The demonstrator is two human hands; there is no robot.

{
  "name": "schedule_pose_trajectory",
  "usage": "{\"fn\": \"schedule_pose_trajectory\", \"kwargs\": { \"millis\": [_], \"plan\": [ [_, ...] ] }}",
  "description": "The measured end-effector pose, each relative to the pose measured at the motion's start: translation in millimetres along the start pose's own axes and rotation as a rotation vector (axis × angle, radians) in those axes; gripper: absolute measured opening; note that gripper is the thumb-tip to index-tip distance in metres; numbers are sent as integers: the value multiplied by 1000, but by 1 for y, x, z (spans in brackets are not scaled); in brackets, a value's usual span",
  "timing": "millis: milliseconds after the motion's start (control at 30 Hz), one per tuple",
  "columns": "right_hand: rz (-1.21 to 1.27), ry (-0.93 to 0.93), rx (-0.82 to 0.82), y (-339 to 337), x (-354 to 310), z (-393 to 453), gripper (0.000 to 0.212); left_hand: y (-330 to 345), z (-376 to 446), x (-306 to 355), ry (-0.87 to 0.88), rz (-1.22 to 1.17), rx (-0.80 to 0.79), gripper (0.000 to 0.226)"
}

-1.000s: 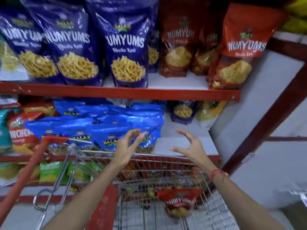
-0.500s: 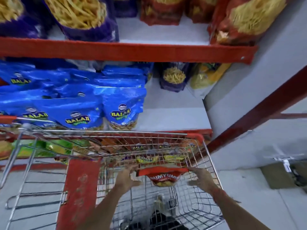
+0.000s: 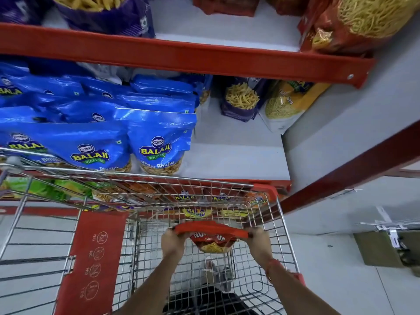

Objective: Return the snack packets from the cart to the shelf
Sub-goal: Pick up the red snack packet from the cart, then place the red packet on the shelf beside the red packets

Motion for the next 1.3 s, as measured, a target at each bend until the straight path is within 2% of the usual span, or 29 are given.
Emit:
{"fn": "schedule_pose_trajectory", "kwargs": {
  "millis": [67,167,267,367,400,467,533,633,833,900,967,1033,1200,1300],
  "plan": [
    [46,-65,7,-7,-11,-3,22,-10,-3,11,21,-144,-13,17],
    [158,-143,14,-27,-34,-12,19,-33,-16,41,172,-179,-45,13],
    [273,-264,40,-54,-71,-25,32,-64,-41,77,328,-200,-23,10],
    [413,-367,39,-84,-116,-39,30,-93,-67,117,437,-321,-27,34],
    [454,-404,28,-93,-133,-44,32,-102,-76,132,497,-346,-24,29],
    [553,-481,6,-111,-165,-55,26,-121,-92,163,588,-397,-12,10],
    [659,-550,6,-131,-194,-63,16,-139,-106,193,653,-489,-16,10],
    [778,-606,36,-165,-233,-71,14,-169,-125,239,753,-605,18,9],
    [850,-843,175,-263,-329,-106,9,-223,-174,353,959,-811,-34,6],
    [883,-911,219,-293,-356,-117,8,-235,-188,388,995,-864,-75,7],
    [913,-974,272,-319,-378,-124,15,-243,-199,418,993,-912,-95,2],
    [954,-1013,315,-341,-398,-125,21,-246,-206,447,986,-975,-113,6],
    [1034,-972,409,-363,-428,-92,18,-233,-205,503,926,-1100,-110,7],
    [1063,-898,474,-359,-435,-61,19,-223,-185,519,837,-1156,-25,21]
  ]
}}
Point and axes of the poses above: each hand's wrist, its own z-axis towards the middle knuckle, its own y-axis out of the palm, x = y × z, the point moved 8 cm from there along z, towards the middle knuckle, and after that the axes turned 5 degrees about z, right-handed, at the moved point
